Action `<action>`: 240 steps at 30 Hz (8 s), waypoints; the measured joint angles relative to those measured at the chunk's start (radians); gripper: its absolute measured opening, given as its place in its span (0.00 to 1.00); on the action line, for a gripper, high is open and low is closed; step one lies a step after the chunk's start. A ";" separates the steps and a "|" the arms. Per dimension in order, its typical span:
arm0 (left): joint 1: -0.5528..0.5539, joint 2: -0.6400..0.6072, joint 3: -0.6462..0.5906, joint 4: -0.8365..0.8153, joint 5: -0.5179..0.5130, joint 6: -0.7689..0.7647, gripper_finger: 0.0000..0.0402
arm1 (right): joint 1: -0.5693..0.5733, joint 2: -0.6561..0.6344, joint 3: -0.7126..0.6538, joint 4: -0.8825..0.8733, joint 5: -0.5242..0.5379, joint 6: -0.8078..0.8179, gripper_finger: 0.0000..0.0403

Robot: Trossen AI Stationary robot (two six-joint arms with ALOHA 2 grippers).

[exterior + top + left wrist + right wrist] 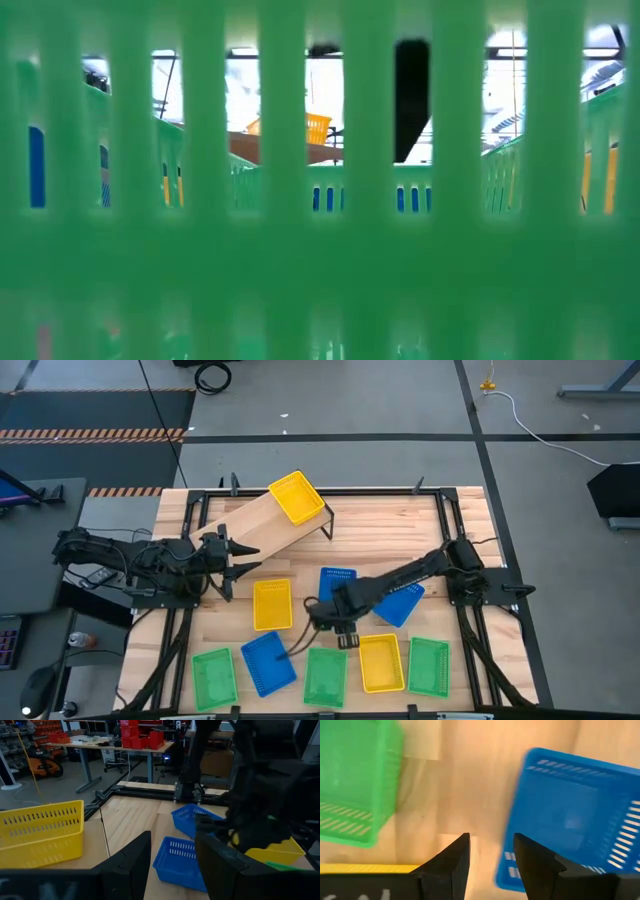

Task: Stack baskets on shelf by color
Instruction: Put the center blue basket on the shelf

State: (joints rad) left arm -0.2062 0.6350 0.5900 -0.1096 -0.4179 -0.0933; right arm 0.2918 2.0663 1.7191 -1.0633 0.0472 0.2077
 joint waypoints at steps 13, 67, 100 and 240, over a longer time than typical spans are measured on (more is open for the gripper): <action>0.000 0.000 0.000 -0.001 0.000 0.000 0.40 | -0.009 0.001 -0.026 0.053 0.088 0.005 0.53; -0.109 -0.049 0.001 0.164 0.004 0.068 0.39 | -0.052 0.002 0.377 -0.039 0.284 -0.627 0.03; -0.197 -0.046 0.001 0.217 0.004 0.142 0.30 | -0.314 0.079 0.375 0.354 0.165 -1.028 0.04; -0.197 -0.045 0.000 0.194 0.004 0.130 0.30 | -0.341 0.068 0.305 0.426 0.224 -1.197 0.10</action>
State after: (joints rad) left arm -0.4034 0.5900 0.5903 0.0845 -0.4141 0.0364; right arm -0.0494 2.1338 2.0243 -0.6374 0.2714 -0.9890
